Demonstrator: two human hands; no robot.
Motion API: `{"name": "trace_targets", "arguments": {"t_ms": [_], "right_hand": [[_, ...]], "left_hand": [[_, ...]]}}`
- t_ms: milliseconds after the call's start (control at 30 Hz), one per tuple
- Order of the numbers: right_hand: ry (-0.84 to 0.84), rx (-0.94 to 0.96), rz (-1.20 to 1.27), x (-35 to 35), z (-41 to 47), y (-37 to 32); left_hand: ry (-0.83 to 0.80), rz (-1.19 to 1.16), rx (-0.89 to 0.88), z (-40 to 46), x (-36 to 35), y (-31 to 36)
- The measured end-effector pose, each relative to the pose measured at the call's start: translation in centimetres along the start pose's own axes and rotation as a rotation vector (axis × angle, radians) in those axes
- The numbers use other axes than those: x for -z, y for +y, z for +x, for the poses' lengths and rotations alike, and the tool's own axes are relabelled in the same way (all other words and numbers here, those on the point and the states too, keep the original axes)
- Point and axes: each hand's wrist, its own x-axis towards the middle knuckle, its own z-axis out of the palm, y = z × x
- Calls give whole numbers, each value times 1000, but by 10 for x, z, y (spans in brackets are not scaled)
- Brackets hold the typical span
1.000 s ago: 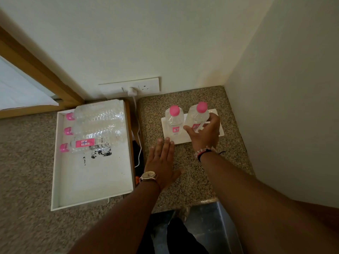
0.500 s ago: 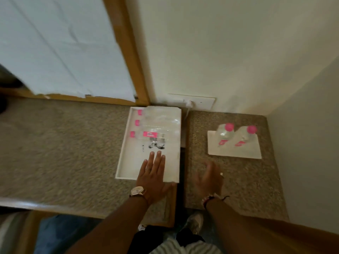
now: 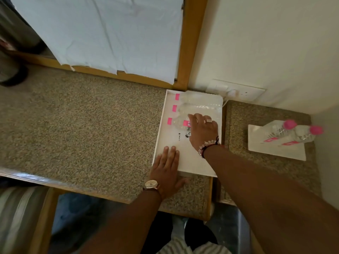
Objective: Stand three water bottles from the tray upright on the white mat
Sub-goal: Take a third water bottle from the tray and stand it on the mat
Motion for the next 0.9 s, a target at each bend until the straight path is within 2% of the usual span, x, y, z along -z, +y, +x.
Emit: {"name": "trace_targets", "arguments": {"t_ms": [100,167,267,400,600,767,900], "right_hand": [[51,-28,-65,-3,5,-6],[22,-47,-47,-2,7,-8],[-13,-52,21,2,3,-7],[29,-73,212,11,-13,1],[328,-382,795,24,-73,29],[553,-654,1073,26,-138,84],[644,-869,1101,16,-190,153]], "left_hand": [[0,2,-23,0,0,-3],[1,0,-35,0,-1,-4],[6,-2,-51,0,-2,-5],[-23,4,-46,-1,-5,-7],[-52,57,-53,9,3,27],[-12,68,-284,38,2,105],[-13,46,-391,65,-13,172]]}}
